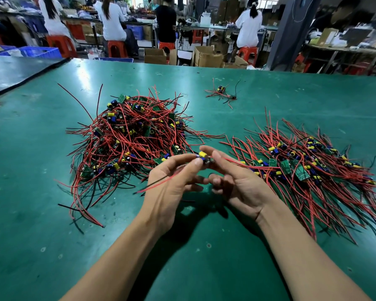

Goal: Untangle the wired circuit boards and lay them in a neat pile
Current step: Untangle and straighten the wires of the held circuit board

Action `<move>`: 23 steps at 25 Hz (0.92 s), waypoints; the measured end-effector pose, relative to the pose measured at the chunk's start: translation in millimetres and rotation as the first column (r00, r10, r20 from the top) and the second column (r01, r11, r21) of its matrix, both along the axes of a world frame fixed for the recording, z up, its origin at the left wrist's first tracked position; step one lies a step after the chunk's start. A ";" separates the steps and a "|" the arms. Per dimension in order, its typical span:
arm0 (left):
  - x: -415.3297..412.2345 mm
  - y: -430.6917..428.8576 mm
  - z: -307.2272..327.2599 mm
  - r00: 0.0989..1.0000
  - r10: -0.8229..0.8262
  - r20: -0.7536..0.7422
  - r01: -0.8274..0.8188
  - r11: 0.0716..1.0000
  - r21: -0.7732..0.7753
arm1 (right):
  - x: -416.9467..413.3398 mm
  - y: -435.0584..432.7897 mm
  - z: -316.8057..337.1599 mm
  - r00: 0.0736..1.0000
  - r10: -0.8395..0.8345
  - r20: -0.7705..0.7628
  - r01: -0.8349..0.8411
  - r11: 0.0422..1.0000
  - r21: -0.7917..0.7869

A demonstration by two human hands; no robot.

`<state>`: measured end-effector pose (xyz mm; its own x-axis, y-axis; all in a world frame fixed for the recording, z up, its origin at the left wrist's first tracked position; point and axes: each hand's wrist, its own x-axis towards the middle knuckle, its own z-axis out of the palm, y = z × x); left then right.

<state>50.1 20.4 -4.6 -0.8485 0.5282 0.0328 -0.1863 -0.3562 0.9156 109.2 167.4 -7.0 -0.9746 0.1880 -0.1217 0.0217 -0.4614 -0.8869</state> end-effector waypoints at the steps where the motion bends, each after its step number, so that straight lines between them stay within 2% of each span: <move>1: 2.0 1.1 -1.3 0.999 -0.015 -0.051 0.013 0.999 -0.037 | -1.6 -0.7 0.5 1.000 -0.030 0.001 0.030 0.999 0.022; 3: 4.1 2.1 -1.4 0.996 -0.076 -0.046 0.074 0.996 -0.045 | -2.9 -0.6 2.0 0.996 -0.092 0.023 0.091 0.995 0.049; 6: 1.1 1.6 1.0 0.968 -0.210 0.140 0.204 0.977 0.057 | 0.7 0.4 5.5 0.991 -0.130 0.044 0.131 0.991 -0.013; 9: 0.0 2.8 2.0 0.914 -0.292 0.282 0.287 0.956 0.061 | 3.5 -3.7 8.7 0.994 -0.095 0.048 0.097 0.995 -0.032; 14: 5.5 5.8 0.2 0.923 -0.309 0.228 0.332 0.941 -0.068 | 0.8 -11.5 6.2 0.989 -0.087 0.123 0.069 0.988 0.141; 20: 1.9 3.4 -3.4 0.943 -0.314 0.113 0.331 0.917 -0.221 | 2.9 -11.7 5.4 0.986 -0.032 0.166 0.002 0.984 0.178; 23: 3.2 5.2 -3.7 0.948 -0.307 0.081 0.317 0.917 -0.242 | 2.9 -9.0 5.8 0.984 -0.043 0.175 0.008 0.980 0.197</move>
<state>53.3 25.6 -8.3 -0.6372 0.7528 -0.1651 -0.2899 -0.0356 0.9564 112.1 158.4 -1.2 -0.9353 0.2495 -0.2510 0.1777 -0.2823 -0.9427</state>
